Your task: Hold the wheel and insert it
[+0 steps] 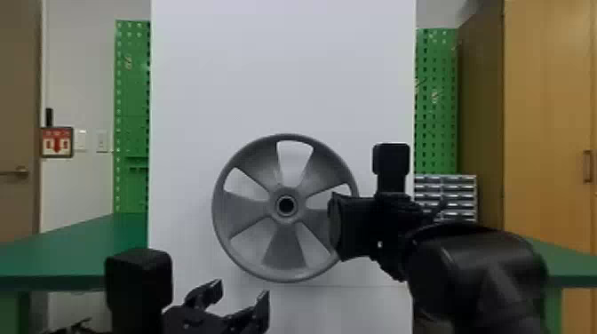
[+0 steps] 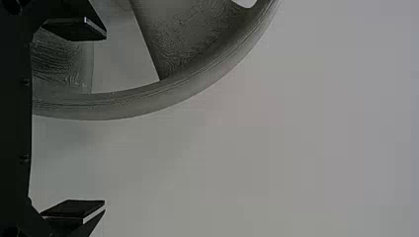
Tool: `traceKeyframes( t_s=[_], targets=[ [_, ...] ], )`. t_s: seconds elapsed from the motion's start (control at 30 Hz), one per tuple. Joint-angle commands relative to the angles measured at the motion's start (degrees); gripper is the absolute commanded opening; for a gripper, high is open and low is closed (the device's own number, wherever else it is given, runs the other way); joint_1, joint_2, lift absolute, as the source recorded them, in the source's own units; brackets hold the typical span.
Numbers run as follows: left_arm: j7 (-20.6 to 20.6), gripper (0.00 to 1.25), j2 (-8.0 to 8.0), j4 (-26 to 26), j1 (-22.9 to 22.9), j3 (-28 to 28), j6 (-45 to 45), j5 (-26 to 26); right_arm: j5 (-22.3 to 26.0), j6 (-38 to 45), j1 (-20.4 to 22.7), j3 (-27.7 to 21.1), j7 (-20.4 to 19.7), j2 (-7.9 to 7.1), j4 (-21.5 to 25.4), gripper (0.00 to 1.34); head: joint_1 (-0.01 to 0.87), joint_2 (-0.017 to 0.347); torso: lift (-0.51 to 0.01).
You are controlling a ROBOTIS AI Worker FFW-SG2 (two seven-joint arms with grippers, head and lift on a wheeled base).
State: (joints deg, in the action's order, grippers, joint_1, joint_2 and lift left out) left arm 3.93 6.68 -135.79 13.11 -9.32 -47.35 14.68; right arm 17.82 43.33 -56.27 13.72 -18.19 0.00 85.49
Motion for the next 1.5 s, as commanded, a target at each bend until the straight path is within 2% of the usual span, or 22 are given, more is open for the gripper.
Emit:
traceKeyframes(
  t_s=[0.0, 0.37, 0.57, 0.83, 1.17, 1.33, 1.47],
  targets=[
    [0.03, 0.75, 0.0, 0.0, -0.01, 0.0, 0.06, 0.0, 0.2, -0.35, 0.11, 0.26, -0.01, 0.05, -0.07, 1.34, 0.0, 0.029, -0.488],
    [-0.06, 0.75, 0.09, 0.0, -0.1, 0.18, 0.06, 0.09, 0.46, -0.52, 0.37, 0.35, 0.17, 0.05, 0.2, 1.34, 0.0, 0.029, -0.488],
    [0.03, 0.75, 0.09, 0.0, -0.28, 0.35, 0.06, 0.18, 0.46, -0.52, 2.74, 0.7, 0.17, 0.05, 5.12, 1.34, 0.0, 0.029, -0.488],
    [0.03, 0.75, 0.0, 0.0, -0.45, 0.53, 0.24, 0.18, -1.12, -1.75, 10.74, 0.96, 1.4, 0.05, 16.63, 1.34, 0.0, 0.029, -0.488],
    [0.03, 0.75, -0.09, 0.0, -0.63, 0.79, 0.68, 0.35, -4.29, -6.06, 19.53, 0.96, 5.36, 0.05, 24.37, 1.34, 0.0, 0.029, -0.488],
    [0.03, 0.75, 0.0, 0.0, -0.8, 1.05, 1.03, 0.35, -5.96, -10.37, 24.72, -0.01, 7.38, -1.85, 26.65, 1.34, 0.0, 0.029, -0.488],
    [0.03, 0.75, 0.0, 0.0, -0.98, 1.23, 1.38, 0.44, -7.89, -13.35, 28.93, -1.06, 8.78, -2.81, 28.15, 1.34, 0.0, 0.029, -0.488]
  ],
)
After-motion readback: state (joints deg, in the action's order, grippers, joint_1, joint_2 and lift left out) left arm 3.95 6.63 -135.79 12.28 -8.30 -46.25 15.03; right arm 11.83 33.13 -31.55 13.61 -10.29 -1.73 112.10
